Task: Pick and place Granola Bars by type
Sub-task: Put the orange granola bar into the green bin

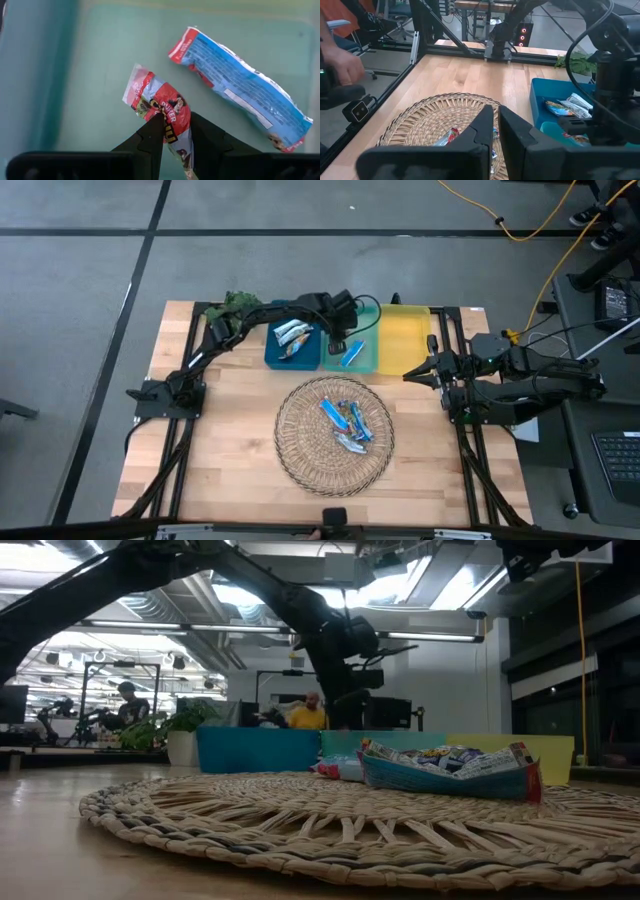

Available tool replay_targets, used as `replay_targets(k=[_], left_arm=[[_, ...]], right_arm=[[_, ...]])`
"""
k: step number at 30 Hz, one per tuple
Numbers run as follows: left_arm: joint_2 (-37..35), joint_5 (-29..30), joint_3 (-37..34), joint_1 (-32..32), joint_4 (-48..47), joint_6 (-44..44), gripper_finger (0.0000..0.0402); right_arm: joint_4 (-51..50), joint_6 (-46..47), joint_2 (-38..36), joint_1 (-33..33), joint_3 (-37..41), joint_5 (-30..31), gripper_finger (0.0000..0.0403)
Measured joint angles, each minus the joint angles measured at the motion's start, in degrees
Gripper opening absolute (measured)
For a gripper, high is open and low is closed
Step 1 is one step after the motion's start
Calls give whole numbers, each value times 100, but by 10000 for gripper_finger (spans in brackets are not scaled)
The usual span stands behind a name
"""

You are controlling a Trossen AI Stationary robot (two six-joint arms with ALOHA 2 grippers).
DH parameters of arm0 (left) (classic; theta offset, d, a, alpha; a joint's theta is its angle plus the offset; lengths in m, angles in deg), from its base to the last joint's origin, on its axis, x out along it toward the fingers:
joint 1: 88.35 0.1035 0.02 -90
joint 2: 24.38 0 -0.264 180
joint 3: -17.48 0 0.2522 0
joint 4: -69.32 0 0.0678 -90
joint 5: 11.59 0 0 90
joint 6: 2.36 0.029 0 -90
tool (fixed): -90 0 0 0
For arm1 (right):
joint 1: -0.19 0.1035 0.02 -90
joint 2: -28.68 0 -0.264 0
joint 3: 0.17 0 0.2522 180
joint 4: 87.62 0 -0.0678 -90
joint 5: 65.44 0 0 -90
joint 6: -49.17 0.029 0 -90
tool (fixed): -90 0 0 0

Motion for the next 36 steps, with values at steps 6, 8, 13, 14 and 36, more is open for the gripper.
replay_targets(k=[6,8,13,14,36], left_arm=[[70,1,0,-78,-109,170,79],[100,33,0,-115,-75,224,79],[122,112,0,-151,-107,266,79],[122,110,0,-153,-104,266,79],[122,-83,-1,-192,-213,216,105]], right_arm=[[2,1,0,1,1,0,32],[1,1,0,0,-1,0,32],[0,1,0,0,1,0,32],[0,0,0,2,1,0,32],[0,0,0,1,1,0,32]])
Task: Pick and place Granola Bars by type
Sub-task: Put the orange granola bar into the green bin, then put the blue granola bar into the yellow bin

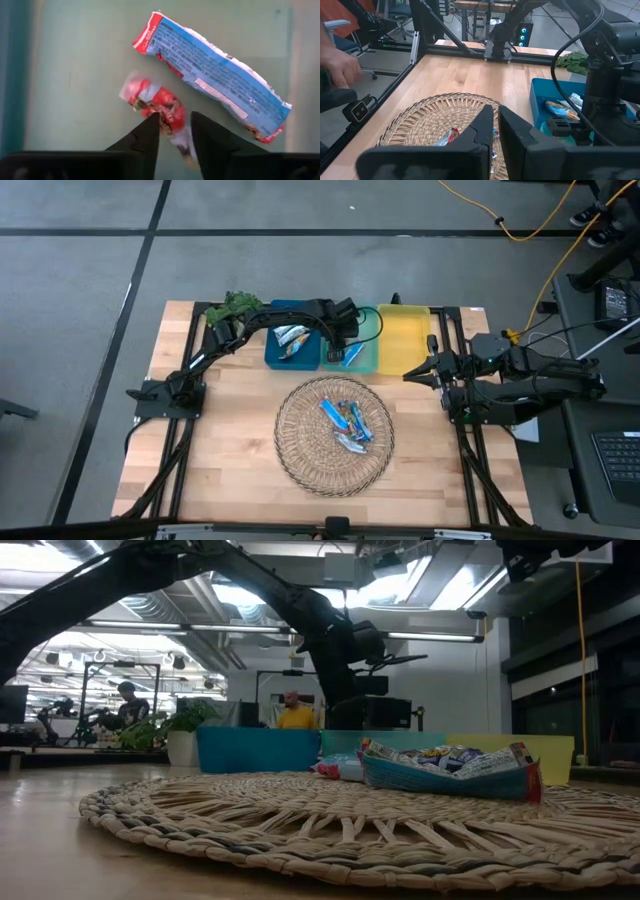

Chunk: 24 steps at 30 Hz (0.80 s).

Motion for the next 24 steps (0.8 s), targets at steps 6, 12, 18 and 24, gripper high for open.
replay_targets(k=[6,12,18,24], left_arm=[[-75,-102,2,-26,-92,-192,179],[-526,-945,195,-39,-443,-729,219],[-1347,-2087,213,-64,-443,-1462,223],[-2270,-2042,213,-245,-433,-1779,219]], right_arm=[[2,0,0,-1,-1,0,32],[0,0,0,1,1,0,32],[-2,0,0,-1,-1,0,32],[-2,0,0,-1,1,0,32]])
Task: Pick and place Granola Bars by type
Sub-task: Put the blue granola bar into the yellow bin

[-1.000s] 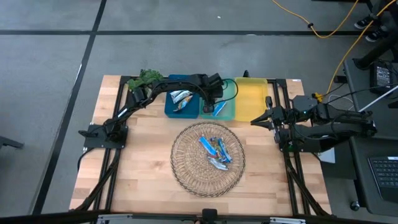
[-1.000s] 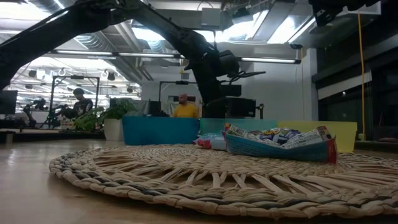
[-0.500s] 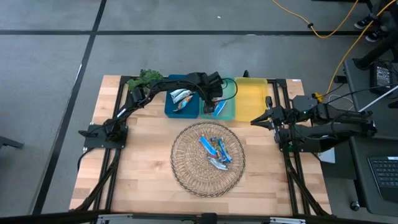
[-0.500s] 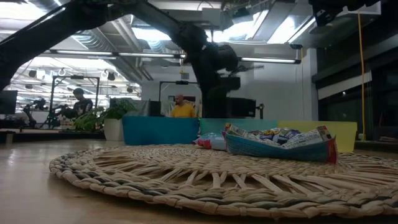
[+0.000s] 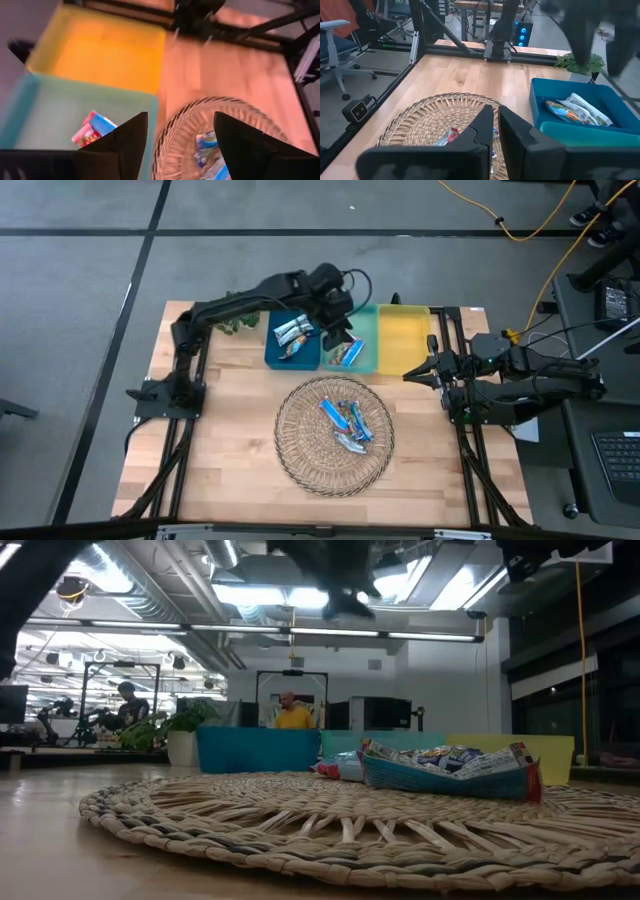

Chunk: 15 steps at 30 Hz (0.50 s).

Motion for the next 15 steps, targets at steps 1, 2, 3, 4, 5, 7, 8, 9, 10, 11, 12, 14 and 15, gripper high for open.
replay_targets(k=[1,2,3,4,5,7,8,9,10,11,12,14,15], left_arm=[[-149,71,-2,-61,11,0,219],[-295,109,-11,-114,30,0,219],[-439,133,-35,-154,17,0,219],[-560,150,-32,-217,17,-2,219],[-681,163,-34,-268,17,-18,219],[-873,162,-37,-363,6,-114,217],[-969,168,-37,-417,5,-184,217],[-1053,176,-39,-456,2,-245,216],[-1149,186,-39,-501,4,-300,216],[-1235,198,-39,-543,2,-353,216],[-1307,243,-39,-586,6,-383,216],[-1478,443,-40,-658,-93,-398,216],[-1565,560,-41,-689,-175,-398,216]], right_arm=[[0,0,0,0,-1,0,32],[0,0,-2,0,-1,0,32],[0,0,0,2,0,0,32],[0,0,0,2,0,0,32],[0,0,0,2,0,0,32],[0,0,0,0,0,0,32],[0,0,0,0,0,0,32],[0,0,0,2,-2,0,32],[0,0,0,2,0,0,32],[0,0,0,2,-1,0,32],[0,0,0,0,-1,0,32],[0,0,0,2,-1,0,32],[0,0,0,1,0,0,32]])
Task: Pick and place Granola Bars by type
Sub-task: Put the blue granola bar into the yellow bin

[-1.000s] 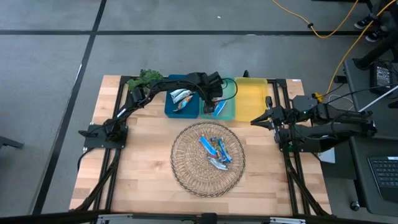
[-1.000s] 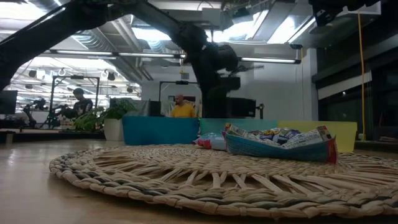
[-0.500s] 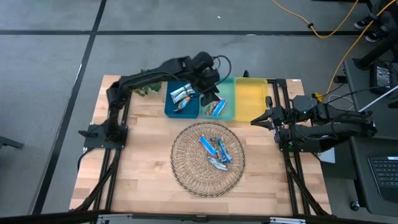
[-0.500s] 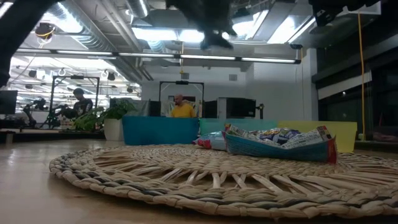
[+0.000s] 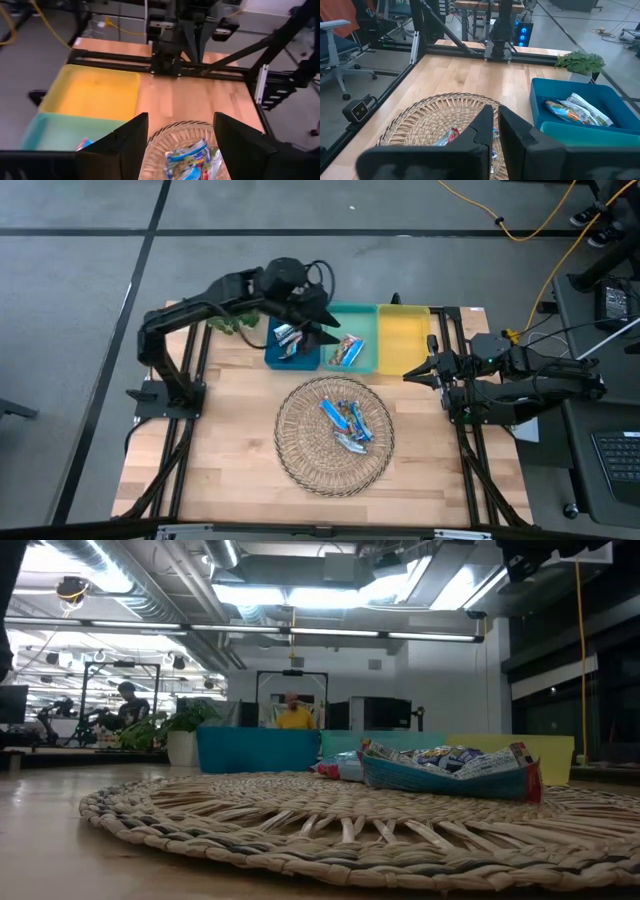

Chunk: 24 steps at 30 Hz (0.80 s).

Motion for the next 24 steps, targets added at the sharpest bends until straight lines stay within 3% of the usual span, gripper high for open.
replay_targets(k=[5,14,18,21,24], left_arm=[[-461,505,0,-86,-420,-17,216],[-1318,727,0,-228,-668,69,216],[-1806,1140,-22,-228,-1002,164,216],[-2405,1471,-436,-228,-973,164,216],[-3244,1630,-1305,-222,-621,166,216]], right_arm=[[2,0,0,-1,0,0,32],[2,0,0,-1,0,0,32],[2,0,0,1,0,0,32],[2,0,0,-1,0,0,32],[2,0,0,1,0,0,32]])
